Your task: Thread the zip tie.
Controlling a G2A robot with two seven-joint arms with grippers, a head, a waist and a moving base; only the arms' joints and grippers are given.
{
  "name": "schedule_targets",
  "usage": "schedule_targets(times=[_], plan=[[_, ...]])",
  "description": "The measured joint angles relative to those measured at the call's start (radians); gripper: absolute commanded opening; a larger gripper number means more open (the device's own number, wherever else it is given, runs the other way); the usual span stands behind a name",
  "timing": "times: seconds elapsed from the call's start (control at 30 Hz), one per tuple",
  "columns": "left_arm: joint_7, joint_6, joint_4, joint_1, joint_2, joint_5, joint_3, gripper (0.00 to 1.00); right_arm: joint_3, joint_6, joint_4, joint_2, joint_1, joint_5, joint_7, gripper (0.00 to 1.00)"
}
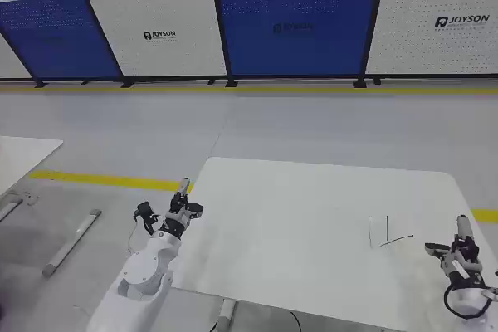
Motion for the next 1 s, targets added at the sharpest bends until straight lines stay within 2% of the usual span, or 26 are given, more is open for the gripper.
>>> schedule_targets(times=[0.03,0.07,0.1,0.13,0.17,0.23,0.27,0.3,0.33,0.37,0.4,0.43,0.47,0.5,0.53,0.57,0.6,0.63,0.67,0.73,0.83,1.0], plan=[[0.0,0.0,0.0,0.0,0.0,0.0,0.0,1.0,0.0,0.0,0.0,0.0,0.0,0.0,0.0,0.78],[0.0,0.0,0.0,0.0,0.0,0.0,0.0,0.78,0.0,0.0,0.0,0.0,0.0,0.0,0.0,0.78],[0.0,0.0,0.0,0.0,0.0,0.0,0.0,0.78,0.0,0.0,0.0,0.0,0.0,0.0,0.0,1.0],[0.0,0.0,0.0,0.0,0.0,0.0,0.0,0.78,0.0,0.0,0.0,0.0,0.0,0.0,0.0,0.78],[0.0,0.0,0.0,0.0,0.0,0.0,0.0,1.0,0.0,0.0,0.0,0.0,0.0,0.0,0.0,0.78],[0.0,0.0,0.0,0.0,0.0,0.0,0.0,1.0,0.0,0.0,0.0,0.0,0.0,0.0,0.0,0.78],[0.0,0.0,0.0,0.0,0.0,0.0,0.0,0.78,0.0,0.0,0.0,0.0,0.0,0.0,0.0,0.78],[0.0,0.0,0.0,0.0,0.0,0.0,0.0,0.78,0.0,0.0,0.0,0.0,0.0,0.0,0.0,0.78],[0.0,0.0,0.0,0.0,0.0,0.0,0.0,1.0,0.0,0.0,0.0,0.0,0.0,0.0,0.0,1.0],[0.0,0.0,0.0,0.0,0.0,0.0,0.0,0.78,0.0,0.0,0.0,0.0,0.0,0.0,0.0,0.78],[0.0,0.0,0.0,0.0,0.0,0.0,0.0,1.0,0.0,0.0,0.0,0.0,0.0,0.0,0.0,1.0],[0.0,0.0,0.0,0.0,0.0,0.0,0.0,1.0,0.0,0.0,0.0,0.0,0.0,0.0,0.0,0.78],[0.0,0.0,0.0,0.0,0.0,0.0,0.0,0.78,0.0,0.0,0.0,0.0,0.0,0.0,0.0,1.0],[0.0,0.0,0.0,0.0,0.0,0.0,0.0,1.0,0.0,0.0,0.0,0.0,0.0,0.0,0.0,1.0],[0.0,0.0,0.0,0.0,0.0,0.0,0.0,1.0,0.0,0.0,0.0,0.0,0.0,0.0,0.0,1.0],[0.0,0.0,0.0,0.0,0.0,0.0,0.0,0.78,0.0,0.0,0.0,0.0,0.0,0.0,0.0,0.78],[0.0,0.0,0.0,0.0,0.0,0.0,0.0,1.0,0.0,0.0,0.0,0.0,0.0,0.0,0.0,1.0],[0.0,0.0,0.0,0.0,0.0,0.0,0.0,0.78,0.0,0.0,0.0,0.0,0.0,0.0,0.0,0.78],[0.0,0.0,0.0,0.0,0.0,0.0,0.0,1.0,0.0,0.0,0.0,0.0,0.0,0.0,0.0,1.0],[0.0,0.0,0.0,0.0,0.0,0.0,0.0,1.0,0.001,-0.001,-0.001,0.0,0.001,-0.001,0.001,1.0],[0.0,0.0,0.0,0.0,0.0,0.0,0.0,1.0,0.038,-0.024,-0.015,0.005,0.001,-0.006,0.057,1.0],[0.0,0.0,0.0,0.0,0.0,0.0,0.0,1.0,0.14,-0.02,-0.038,0.023,0.001,-0.02,0.28,1.0]])
